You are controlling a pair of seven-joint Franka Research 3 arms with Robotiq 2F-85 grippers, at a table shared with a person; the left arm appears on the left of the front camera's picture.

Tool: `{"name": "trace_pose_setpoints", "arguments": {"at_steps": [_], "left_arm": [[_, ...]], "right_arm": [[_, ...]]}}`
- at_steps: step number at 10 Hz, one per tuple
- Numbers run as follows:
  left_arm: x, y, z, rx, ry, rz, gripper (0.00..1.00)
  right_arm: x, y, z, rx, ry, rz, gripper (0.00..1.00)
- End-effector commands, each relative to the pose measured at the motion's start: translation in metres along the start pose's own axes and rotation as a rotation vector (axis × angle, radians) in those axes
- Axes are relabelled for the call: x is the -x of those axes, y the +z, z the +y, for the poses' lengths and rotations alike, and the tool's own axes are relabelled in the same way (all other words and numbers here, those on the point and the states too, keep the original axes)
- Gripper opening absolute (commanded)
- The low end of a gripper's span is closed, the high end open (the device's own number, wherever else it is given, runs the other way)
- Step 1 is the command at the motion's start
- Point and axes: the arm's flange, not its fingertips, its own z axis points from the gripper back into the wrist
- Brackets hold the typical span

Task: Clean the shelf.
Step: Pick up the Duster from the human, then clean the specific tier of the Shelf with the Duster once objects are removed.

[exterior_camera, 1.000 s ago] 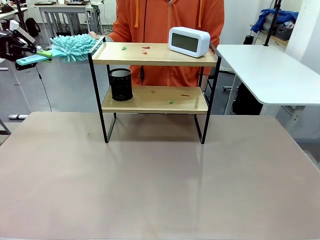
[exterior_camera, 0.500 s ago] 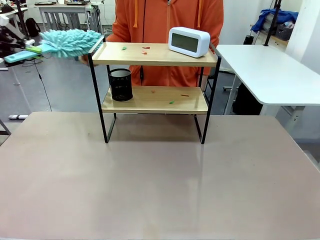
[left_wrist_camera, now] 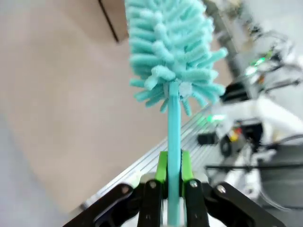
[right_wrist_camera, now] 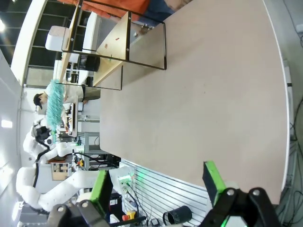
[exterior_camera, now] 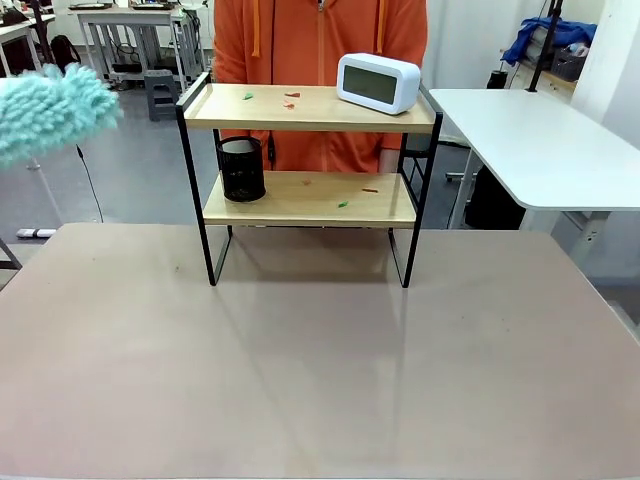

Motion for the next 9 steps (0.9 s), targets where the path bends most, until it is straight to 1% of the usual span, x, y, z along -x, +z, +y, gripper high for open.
{"name": "trace_pose_setpoints", "arguments": {"at_steps": [1, 2, 3, 9], "left_arm": [[0.028, -0.016, 0.003, -0.056, -0.100, 0.034, 0.00], [0.034, -0.022, 0.010, -0.075, -0.085, 0.033, 0.00], [0.025, -0.001, -0.003, -0.038, -0.052, 0.043, 0.00], [0.025, -0.001, -0.003, -0.038, -0.052, 0.043, 0.00]], "right_arm": [[0.000, 0.000, 0.001, -0.011, 0.025, -0.005, 1.00], [0.000, 0.000, 0.001, -0.011, 0.025, -0.005, 1.00], [0.000, 0.000, 0.001, -0.011, 0.025, -0.005, 1.00], [0.000, 0.000, 0.001, -0.011, 0.025, -0.005, 1.00]]}}
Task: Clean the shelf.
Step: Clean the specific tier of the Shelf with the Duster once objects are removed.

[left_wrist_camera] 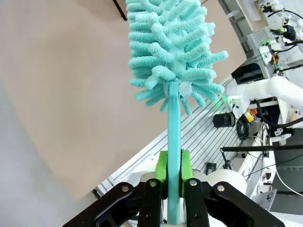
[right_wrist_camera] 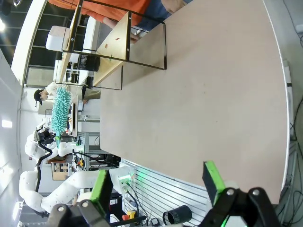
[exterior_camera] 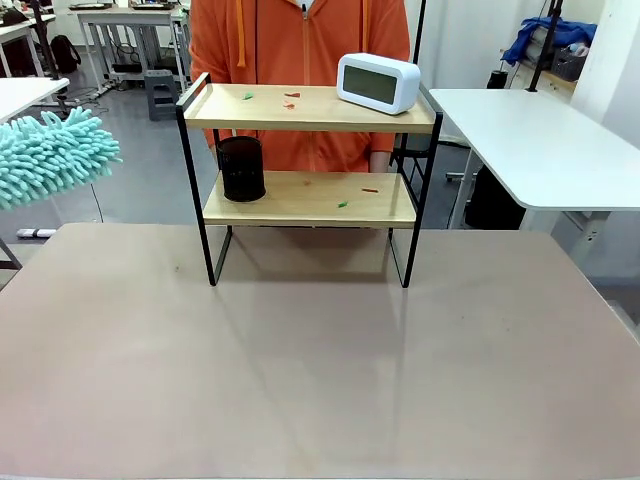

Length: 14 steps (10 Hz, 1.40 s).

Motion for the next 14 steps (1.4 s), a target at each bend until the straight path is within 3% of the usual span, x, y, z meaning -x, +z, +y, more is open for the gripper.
{"name": "trace_pose_setpoints", "arguments": {"at_steps": [1, 10, 11, 14], "left_arm": [[-0.002, 0.005, -0.003, 0.018, 0.008, -0.021, 0.00], [-0.002, 0.005, -0.003, 0.018, 0.008, -0.021, 0.00], [0.001, 0.000, 0.001, 0.002, 0.002, -0.002, 0.13], [0.004, 0.019, -0.038, -0.048, -0.245, 0.288, 0.13]], "right_arm": [[0.000, 0.000, 0.001, -0.011, 0.024, -0.006, 1.00], [0.000, 0.000, 0.001, -0.011, 0.024, -0.006, 1.00], [0.000, 0.000, 0.001, -0.011, 0.024, -0.006, 1.00], [0.000, 0.000, 0.001, -0.011, 0.024, -0.006, 1.00]]}}
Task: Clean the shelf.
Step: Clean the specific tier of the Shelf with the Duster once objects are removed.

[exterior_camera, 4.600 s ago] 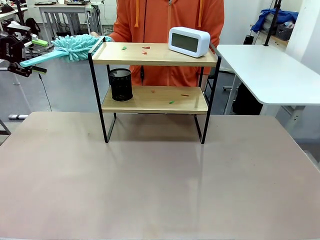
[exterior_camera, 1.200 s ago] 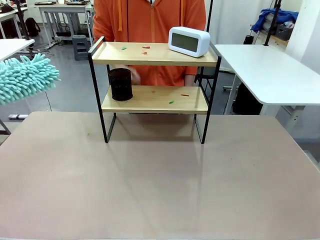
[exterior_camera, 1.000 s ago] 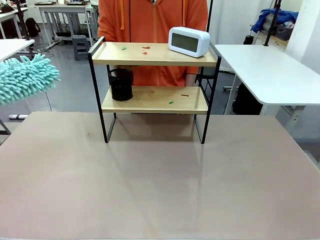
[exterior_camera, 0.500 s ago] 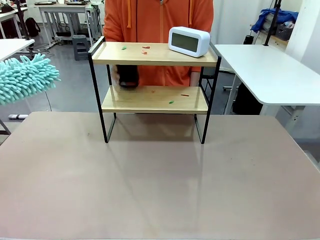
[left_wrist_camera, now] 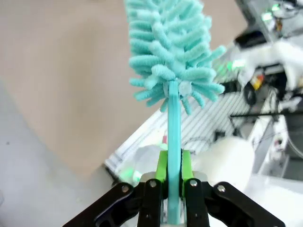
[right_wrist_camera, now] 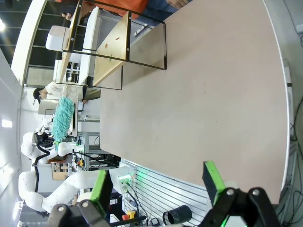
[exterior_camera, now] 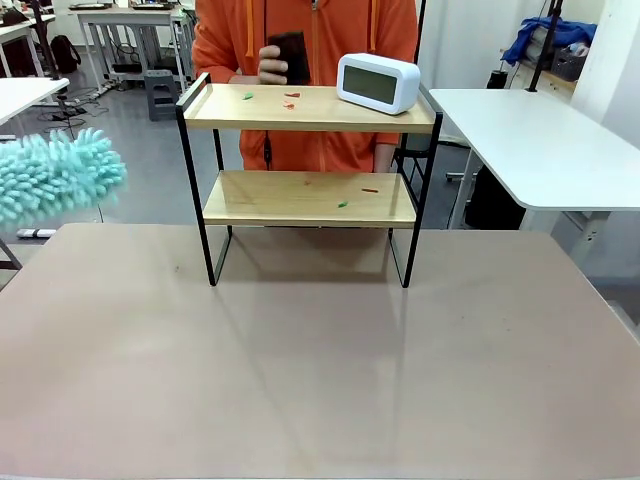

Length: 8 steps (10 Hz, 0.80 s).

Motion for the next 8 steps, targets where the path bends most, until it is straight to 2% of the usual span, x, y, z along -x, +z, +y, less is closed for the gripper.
{"name": "trace_pose_setpoints", "arguments": {"at_steps": [1, 2, 3, 4, 7, 8], "left_arm": [[-0.001, 0.003, -0.034, -0.102, -0.235, 0.191, 0.13], [-0.012, -0.012, -0.049, -0.097, -0.366, 0.311, 0.13], [-0.030, -0.032, -0.063, -0.096, -0.442, 0.399, 0.13], [-0.049, -0.054, -0.078, -0.087, -0.468, 0.410, 0.13], [-0.105, -0.137, -0.130, -0.178, -0.274, 0.249, 0.13], [-0.114, -0.163, -0.145, -0.174, -0.214, 0.200, 0.13]], "right_arm": [[0.000, 0.000, 0.001, -0.010, 0.024, -0.006, 1.00], [0.000, 0.000, 0.001, -0.010, 0.024, -0.006, 1.00], [0.000, 0.000, 0.001, -0.010, 0.024, -0.006, 1.00], [0.000, 0.000, 0.001, -0.010, 0.024, -0.006, 1.00], [0.000, 0.000, 0.001, -0.010, 0.024, -0.006, 1.00], [0.000, 0.000, 0.001, -0.010, 0.024, -0.006, 1.00]]}}
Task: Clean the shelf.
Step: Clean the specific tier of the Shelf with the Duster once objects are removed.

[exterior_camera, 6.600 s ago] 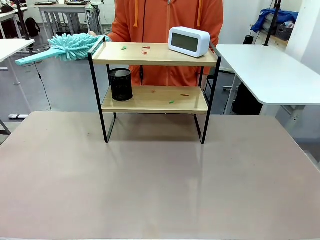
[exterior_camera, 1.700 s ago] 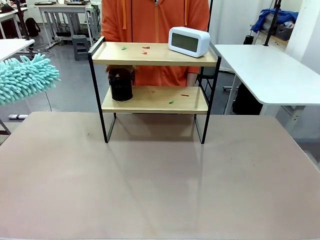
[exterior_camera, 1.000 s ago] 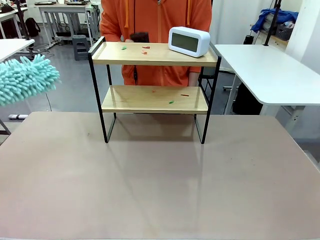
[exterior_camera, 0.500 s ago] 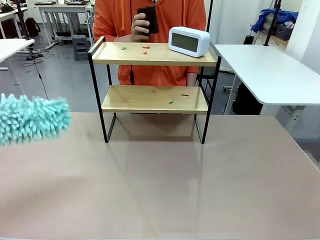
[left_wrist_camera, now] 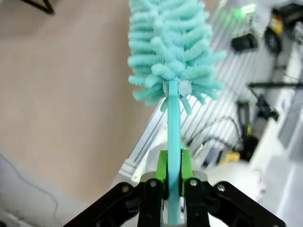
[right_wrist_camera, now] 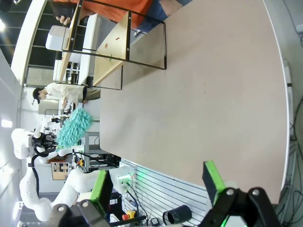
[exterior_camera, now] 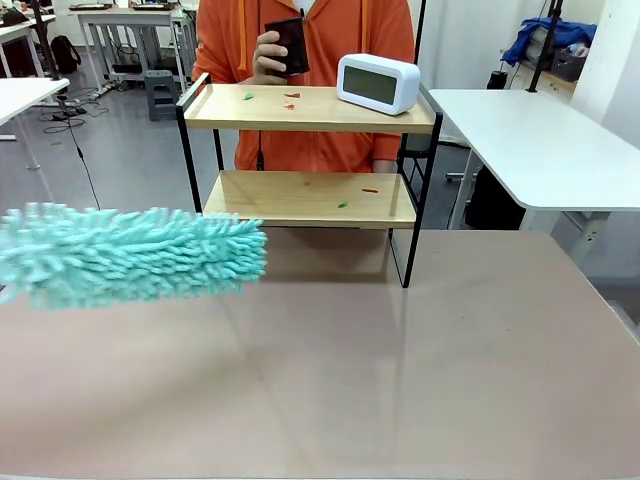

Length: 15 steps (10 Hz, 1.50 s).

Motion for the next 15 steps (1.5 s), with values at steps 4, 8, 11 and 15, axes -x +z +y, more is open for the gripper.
{"name": "trace_pose_setpoints", "arguments": {"at_steps": [4, 8, 11, 15], "left_arm": [[-0.033, -0.034, -0.022, 0.034, 0.189, -0.094, 0.13], [-0.036, -0.044, -0.038, -0.020, 0.373, -0.236, 0.13], [-0.068, -0.069, -0.055, -0.095, 0.442, -0.398, 0.13], [-0.098, -0.091, -0.044, -0.126, 0.511, -0.369, 0.13]], "right_arm": [[-0.001, 0.000, 0.001, -0.011, 0.024, -0.006, 1.00], [-0.001, 0.000, 0.001, -0.011, 0.024, -0.006, 1.00], [-0.001, 0.000, 0.001, -0.011, 0.024, -0.006, 1.00], [-0.001, 0.000, 0.001, -0.011, 0.024, -0.006, 1.00]]}}
